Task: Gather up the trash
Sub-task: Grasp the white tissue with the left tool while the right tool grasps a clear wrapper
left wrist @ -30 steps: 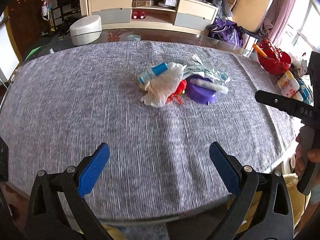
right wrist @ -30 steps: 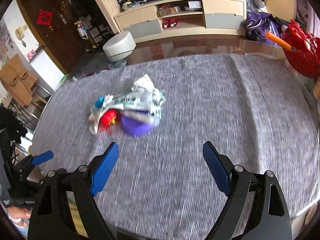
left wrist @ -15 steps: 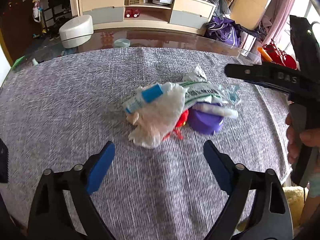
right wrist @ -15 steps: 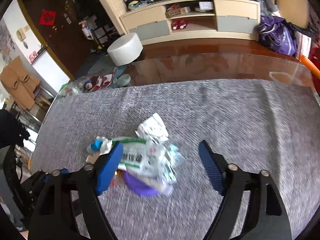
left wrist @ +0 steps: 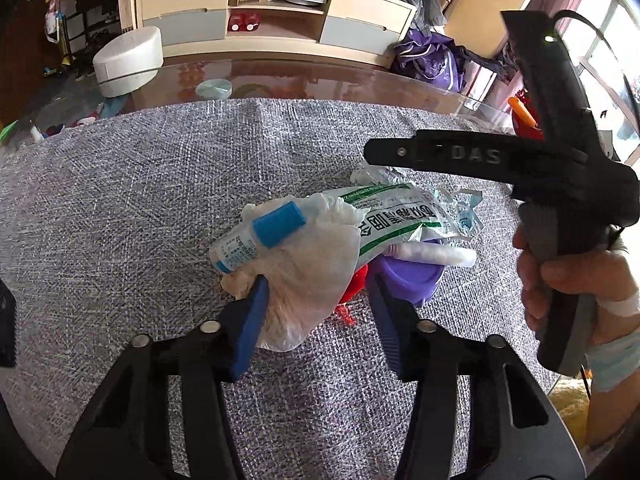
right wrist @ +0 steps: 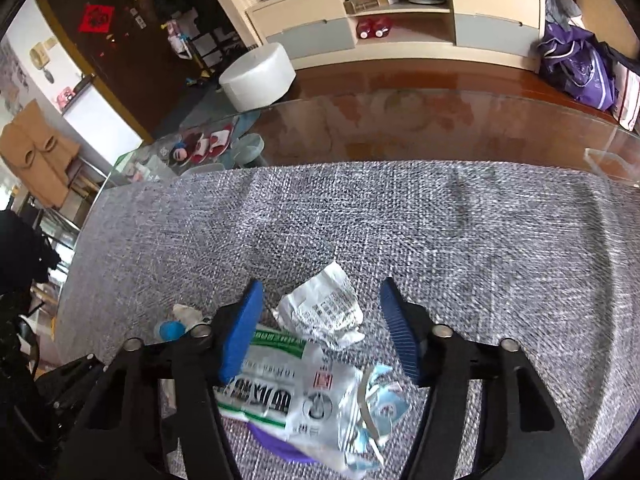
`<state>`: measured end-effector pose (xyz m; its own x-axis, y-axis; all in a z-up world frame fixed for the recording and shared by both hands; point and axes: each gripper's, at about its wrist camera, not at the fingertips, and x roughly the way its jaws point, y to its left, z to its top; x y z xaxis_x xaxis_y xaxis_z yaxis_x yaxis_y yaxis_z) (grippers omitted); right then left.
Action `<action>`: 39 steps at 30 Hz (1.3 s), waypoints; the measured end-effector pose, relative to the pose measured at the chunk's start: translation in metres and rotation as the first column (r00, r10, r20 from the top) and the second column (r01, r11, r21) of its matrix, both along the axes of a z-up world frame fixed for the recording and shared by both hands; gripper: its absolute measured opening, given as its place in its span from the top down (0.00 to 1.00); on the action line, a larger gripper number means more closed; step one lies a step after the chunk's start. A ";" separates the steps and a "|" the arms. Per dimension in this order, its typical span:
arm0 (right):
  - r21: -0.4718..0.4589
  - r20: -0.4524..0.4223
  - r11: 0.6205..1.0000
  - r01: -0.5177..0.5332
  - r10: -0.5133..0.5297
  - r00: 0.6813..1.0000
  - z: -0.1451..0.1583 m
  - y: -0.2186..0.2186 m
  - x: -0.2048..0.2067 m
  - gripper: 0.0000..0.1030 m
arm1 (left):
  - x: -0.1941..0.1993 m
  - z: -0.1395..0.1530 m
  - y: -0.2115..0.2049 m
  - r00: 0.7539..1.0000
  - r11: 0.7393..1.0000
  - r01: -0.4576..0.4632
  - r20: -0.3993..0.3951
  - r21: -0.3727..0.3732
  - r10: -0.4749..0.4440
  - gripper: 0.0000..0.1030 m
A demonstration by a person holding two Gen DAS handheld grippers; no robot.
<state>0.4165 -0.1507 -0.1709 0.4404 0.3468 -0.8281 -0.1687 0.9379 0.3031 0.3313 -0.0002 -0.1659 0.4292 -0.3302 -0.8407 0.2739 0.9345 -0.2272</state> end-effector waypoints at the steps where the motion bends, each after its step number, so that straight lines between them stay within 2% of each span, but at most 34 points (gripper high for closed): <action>1: -0.001 -0.006 1.000 -0.001 0.001 1.000 -0.002 0.001 0.001 0.48 | 0.000 -0.002 0.000 1.000 1.000 0.001 -0.007 -0.001 -0.001 0.59; 3: -0.006 -0.015 1.000 -0.004 0.004 1.000 -0.007 0.002 0.002 0.54 | -0.002 -0.004 0.003 1.000 1.000 0.000 -0.016 -0.006 0.000 0.58; 5: -0.010 -0.015 1.000 -0.005 0.005 1.000 -0.009 0.003 0.002 0.65 | -0.005 -0.006 0.005 1.000 1.000 -0.001 -0.025 -0.013 0.000 0.59; 6: -0.014 -0.011 1.000 -0.005 0.005 1.000 -0.009 0.003 0.001 0.66 | -0.006 -0.006 0.006 1.000 1.000 0.002 -0.025 -0.013 -0.002 0.61; 9: -0.017 -0.006 1.000 -0.009 0.009 1.000 -0.009 0.004 -0.002 0.72 | -0.009 -0.005 0.007 1.000 1.000 0.005 -0.022 -0.005 -0.005 0.72; 11: -0.020 0.001 1.000 -0.014 0.014 1.000 -0.007 0.005 -0.004 0.76 | -0.010 -0.006 0.009 1.000 1.000 0.011 -0.026 -0.021 -0.011 0.77; 16: -0.014 0.021 1.000 -0.020 0.020 1.000 0.001 0.002 -0.010 0.76 | -0.014 -0.003 0.007 0.999 0.999 0.030 -0.016 -0.029 -0.031 0.98; 25: -0.011 0.077 1.000 -0.021 0.022 0.997 0.030 -0.008 -0.031 0.77 | -0.026 0.011 0.011 1.000 0.999 0.014 0.017 -0.030 -0.013 1.00; 34: -0.006 0.105 1.000 0.013 -0.012 0.994 0.055 -0.026 -0.059 0.77 | -0.059 0.031 0.014 0.999 0.999 0.015 0.035 -0.037 -0.013 1.00; 39: -0.015 0.111 1.000 0.024 -0.022 0.994 0.061 -0.037 -0.083 0.77 | -0.076 0.032 0.016 1.000 0.999 0.006 0.022 -0.041 -0.005 1.00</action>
<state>0.3330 -0.1881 -0.1103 0.5371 0.3221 -0.7796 -0.1786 0.9467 0.2681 0.2548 0.0154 -0.1336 0.4457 -0.3664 -0.8168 0.2847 0.9230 -0.2587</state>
